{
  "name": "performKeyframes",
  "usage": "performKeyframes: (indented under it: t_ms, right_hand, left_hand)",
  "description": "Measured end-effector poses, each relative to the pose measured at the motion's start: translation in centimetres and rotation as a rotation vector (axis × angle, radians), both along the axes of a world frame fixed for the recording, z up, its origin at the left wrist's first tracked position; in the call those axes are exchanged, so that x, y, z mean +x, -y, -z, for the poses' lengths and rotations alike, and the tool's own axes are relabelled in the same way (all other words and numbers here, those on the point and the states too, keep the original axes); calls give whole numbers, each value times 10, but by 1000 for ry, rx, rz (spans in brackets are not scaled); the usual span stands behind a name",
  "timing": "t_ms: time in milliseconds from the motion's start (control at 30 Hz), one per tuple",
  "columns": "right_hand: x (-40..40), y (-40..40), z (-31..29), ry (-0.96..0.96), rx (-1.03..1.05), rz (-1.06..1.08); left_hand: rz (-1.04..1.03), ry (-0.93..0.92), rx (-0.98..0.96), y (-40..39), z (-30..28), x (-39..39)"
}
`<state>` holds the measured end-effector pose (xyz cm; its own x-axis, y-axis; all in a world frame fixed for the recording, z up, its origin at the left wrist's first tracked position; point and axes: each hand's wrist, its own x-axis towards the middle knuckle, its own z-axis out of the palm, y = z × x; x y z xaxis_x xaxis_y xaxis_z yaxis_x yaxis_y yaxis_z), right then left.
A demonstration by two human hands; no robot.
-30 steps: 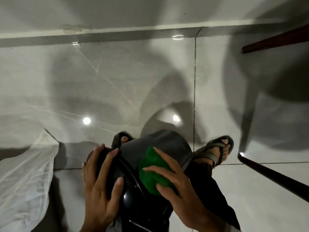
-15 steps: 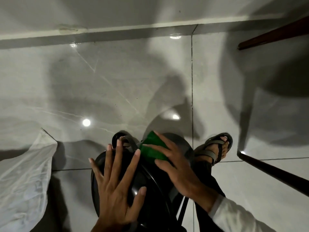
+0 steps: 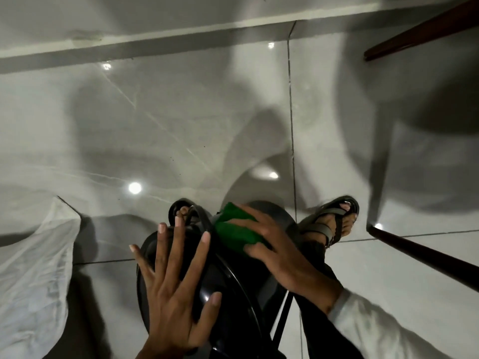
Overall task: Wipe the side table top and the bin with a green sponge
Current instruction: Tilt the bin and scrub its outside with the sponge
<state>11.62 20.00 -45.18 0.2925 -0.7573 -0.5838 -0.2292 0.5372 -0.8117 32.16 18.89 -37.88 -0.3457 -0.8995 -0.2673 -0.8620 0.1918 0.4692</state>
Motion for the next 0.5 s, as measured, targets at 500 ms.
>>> performKeyframes:
  t_ms: [500]
  right_hand:
    - [-4, -37, -36, -139, 8, 150]
  left_hand:
    - [18, -9, 48, 18, -3, -10]
